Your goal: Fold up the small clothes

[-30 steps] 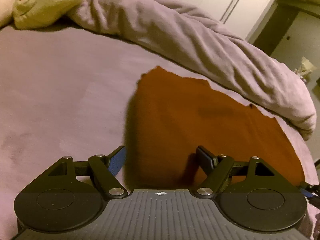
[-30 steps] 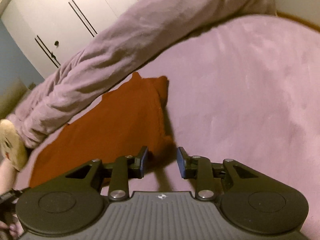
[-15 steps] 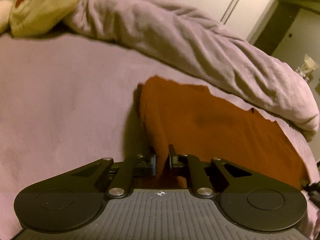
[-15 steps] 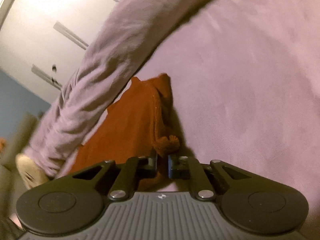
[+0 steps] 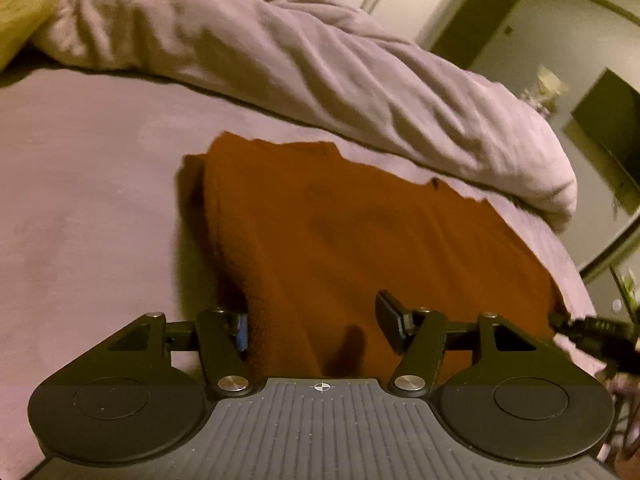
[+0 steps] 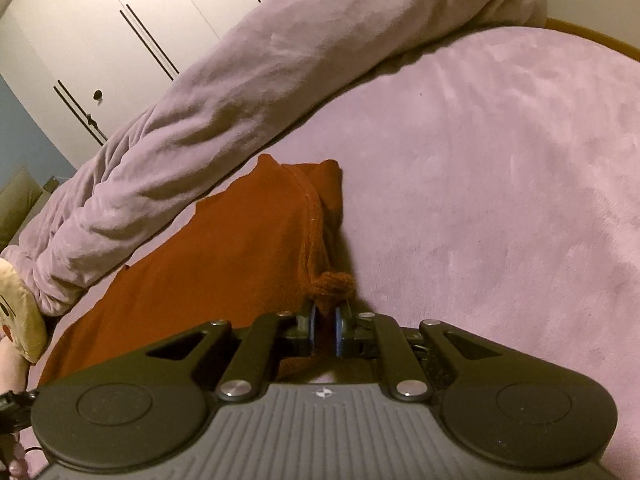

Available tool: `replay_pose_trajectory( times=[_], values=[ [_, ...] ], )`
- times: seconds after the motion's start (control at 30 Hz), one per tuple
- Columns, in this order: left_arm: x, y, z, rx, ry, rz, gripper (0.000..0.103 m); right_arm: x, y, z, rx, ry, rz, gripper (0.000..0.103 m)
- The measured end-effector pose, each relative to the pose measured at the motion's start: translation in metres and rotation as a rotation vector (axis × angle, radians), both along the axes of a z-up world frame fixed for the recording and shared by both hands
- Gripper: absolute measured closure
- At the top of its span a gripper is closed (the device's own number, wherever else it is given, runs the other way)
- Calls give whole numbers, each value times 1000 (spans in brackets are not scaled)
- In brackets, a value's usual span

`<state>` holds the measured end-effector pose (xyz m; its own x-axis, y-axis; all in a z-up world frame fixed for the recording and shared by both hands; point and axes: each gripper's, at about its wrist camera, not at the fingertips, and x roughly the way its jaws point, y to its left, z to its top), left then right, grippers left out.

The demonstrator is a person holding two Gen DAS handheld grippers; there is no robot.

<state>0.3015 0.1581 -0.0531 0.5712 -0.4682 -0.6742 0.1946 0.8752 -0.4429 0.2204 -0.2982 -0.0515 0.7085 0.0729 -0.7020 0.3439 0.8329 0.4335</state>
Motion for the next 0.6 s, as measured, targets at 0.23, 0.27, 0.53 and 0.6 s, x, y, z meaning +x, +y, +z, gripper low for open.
replay_pose_trajectory(
  times=[0.23,0.27,0.53,0.6],
  values=[
    [2,8,6,-39,-26,-100,87,2,3,-3,-12,22,4,92],
    [3,10,6,-17,-20,-107,87,2,3,-3,-14,23,3,91],
    [-1,32,-6,115,26,19,89,2,3,-6,-14,23,-8,89],
    [-4,31,-7,143,10,50,90,4,5,-4,-31,21,-1,91]
  ],
)
